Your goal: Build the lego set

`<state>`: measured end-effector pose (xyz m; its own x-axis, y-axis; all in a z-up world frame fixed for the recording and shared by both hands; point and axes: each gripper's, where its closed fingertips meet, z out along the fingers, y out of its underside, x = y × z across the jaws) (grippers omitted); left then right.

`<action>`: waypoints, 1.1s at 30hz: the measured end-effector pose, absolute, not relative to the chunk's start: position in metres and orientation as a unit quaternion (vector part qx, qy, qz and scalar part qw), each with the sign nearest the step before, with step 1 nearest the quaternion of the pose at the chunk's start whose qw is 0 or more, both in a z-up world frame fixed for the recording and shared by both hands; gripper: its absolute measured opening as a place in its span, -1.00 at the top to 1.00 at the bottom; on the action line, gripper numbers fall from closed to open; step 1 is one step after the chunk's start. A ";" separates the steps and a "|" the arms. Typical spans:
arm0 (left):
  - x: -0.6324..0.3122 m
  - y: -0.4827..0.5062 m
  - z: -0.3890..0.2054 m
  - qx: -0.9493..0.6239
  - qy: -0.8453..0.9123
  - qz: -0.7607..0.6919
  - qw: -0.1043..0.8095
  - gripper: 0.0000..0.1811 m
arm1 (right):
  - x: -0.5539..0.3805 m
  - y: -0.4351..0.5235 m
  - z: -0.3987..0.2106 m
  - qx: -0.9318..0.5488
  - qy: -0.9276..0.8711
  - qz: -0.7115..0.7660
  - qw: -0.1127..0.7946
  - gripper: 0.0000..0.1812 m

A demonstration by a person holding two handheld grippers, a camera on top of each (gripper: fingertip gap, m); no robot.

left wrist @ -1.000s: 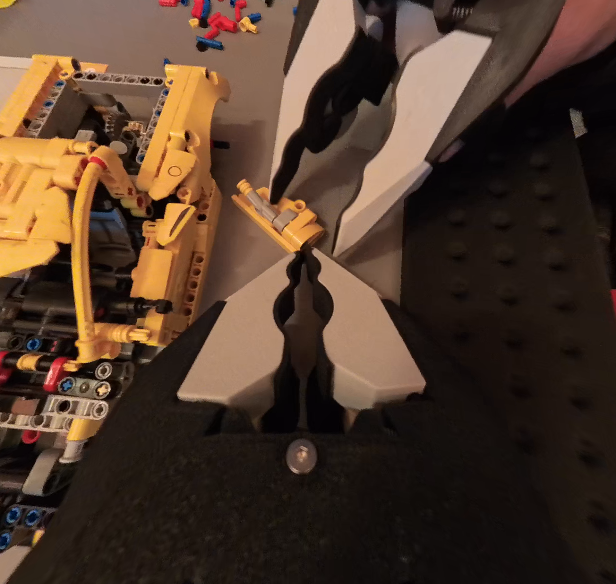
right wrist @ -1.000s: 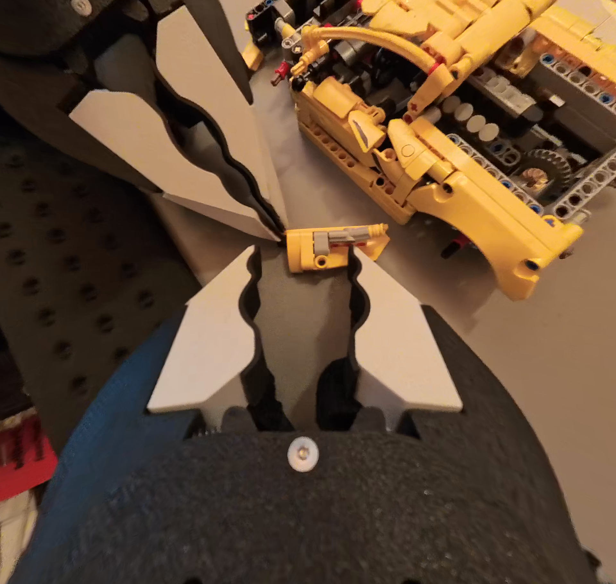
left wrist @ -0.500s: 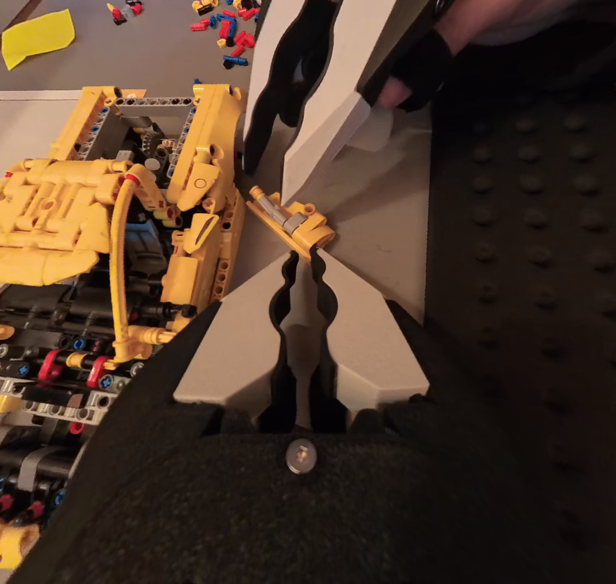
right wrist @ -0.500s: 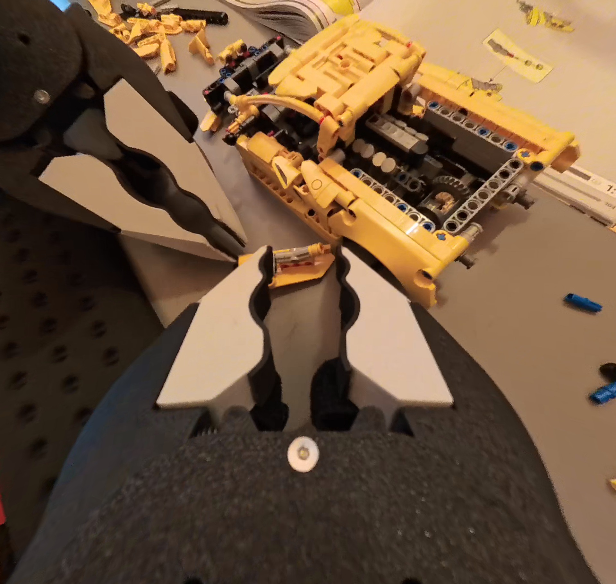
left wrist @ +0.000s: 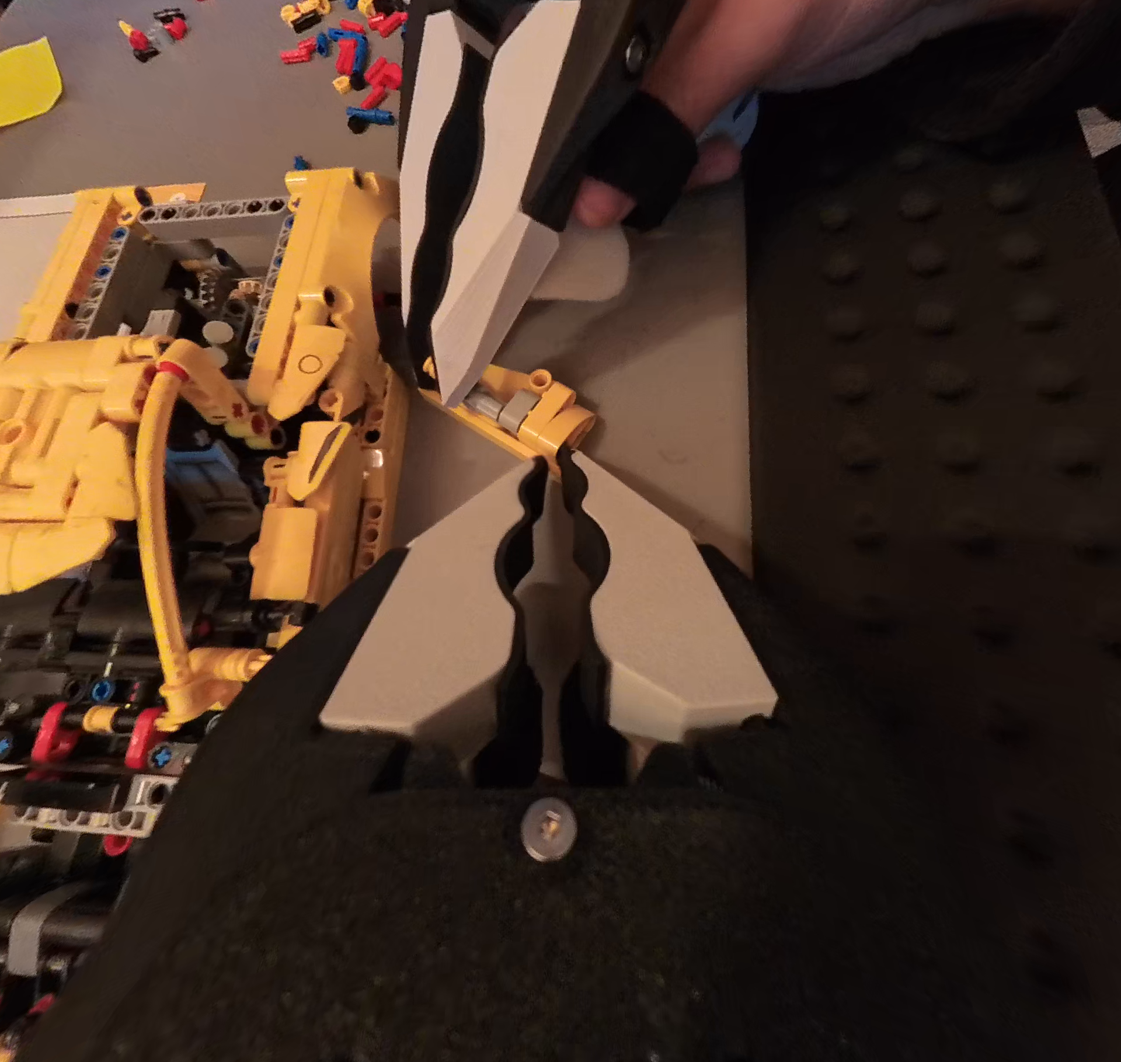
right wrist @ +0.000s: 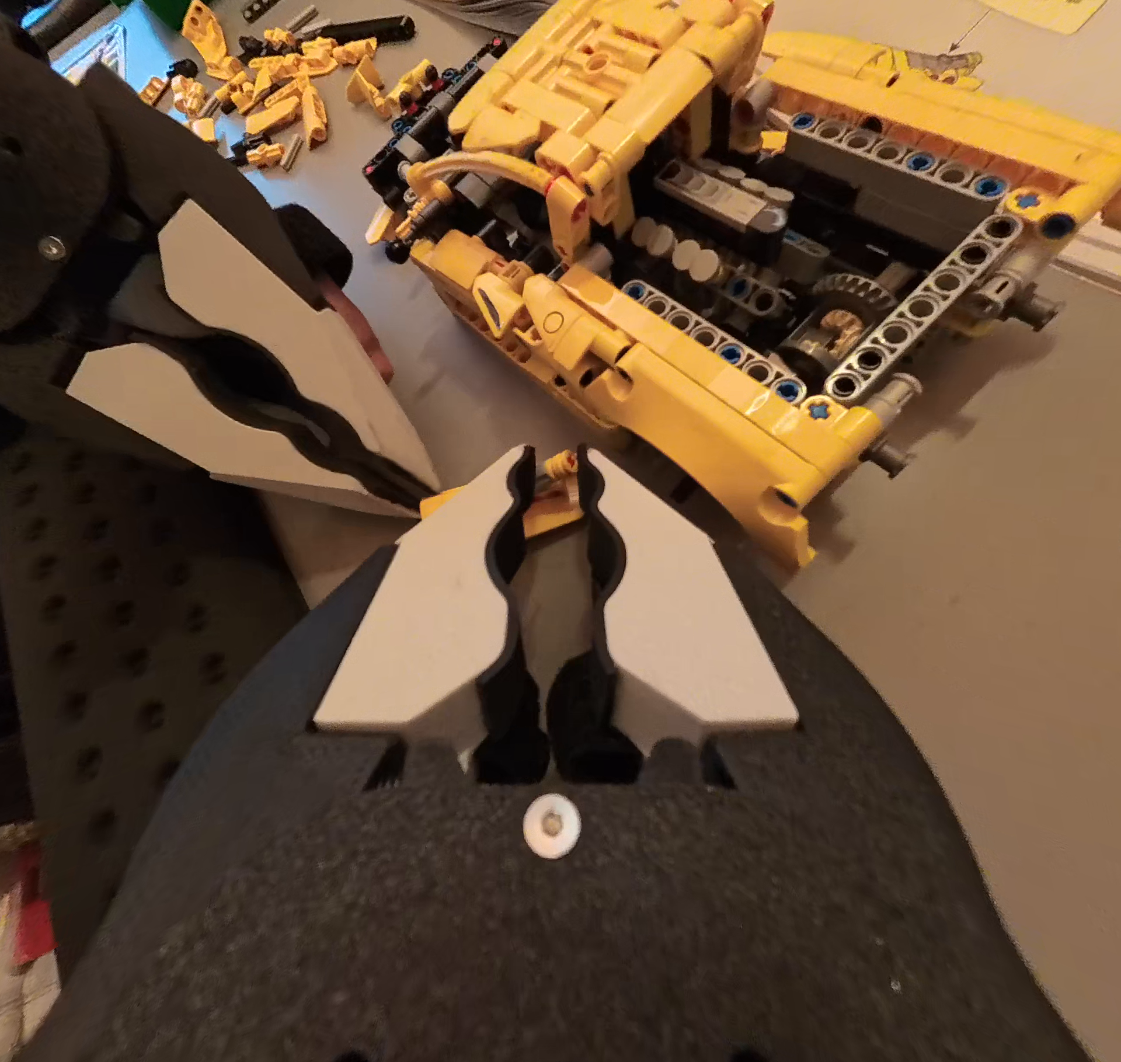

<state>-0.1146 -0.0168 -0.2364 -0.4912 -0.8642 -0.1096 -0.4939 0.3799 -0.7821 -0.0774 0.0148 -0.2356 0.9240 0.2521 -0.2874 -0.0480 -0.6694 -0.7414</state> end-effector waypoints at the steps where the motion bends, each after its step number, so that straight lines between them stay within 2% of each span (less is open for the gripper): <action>1: -0.115 -0.017 -0.236 -0.431 0.788 -0.354 0.261 0.95 | -0.077 0.014 -0.236 -0.895 -0.057 0.183 0.403 0.86; 8: -0.115 -0.022 -0.237 -0.444 0.783 -0.374 0.224 0.96 | -0.078 0.011 -0.236 -0.899 -0.060 0.176 0.396 0.88; 20: -0.117 -0.027 -0.237 -0.431 0.790 -0.373 0.226 0.97 | -0.080 0.010 -0.237 -0.908 -0.049 0.167 0.382 0.90; 25: -0.122 0.006 -0.235 -0.462 0.773 -0.346 0.263 1.00 | -0.076 0.009 -0.236 -0.915 -0.057 0.107 0.385 0.90; 28: -0.128 0.013 -0.223 -0.465 0.757 -0.357 0.290 0.91 | -0.075 0.008 -0.236 -0.917 -0.058 0.083 0.385 0.89; 31: -0.129 0.005 -0.221 -0.460 0.756 -0.370 0.282 0.71 | -0.075 0.007 -0.236 -0.918 -0.047 0.096 0.382 0.89; 33: -0.127 -0.003 -0.225 -0.456 0.762 -0.369 0.273 0.68 | -0.075 0.007 -0.236 -0.917 -0.045 0.102 0.382 0.89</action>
<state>-0.1267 -0.0030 -0.2247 -0.4347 -0.8971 -0.0791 -0.4949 0.3113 -0.8113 -0.0750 0.0072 -0.2359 0.9752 0.1599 -0.1528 0.0042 -0.7041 -0.7100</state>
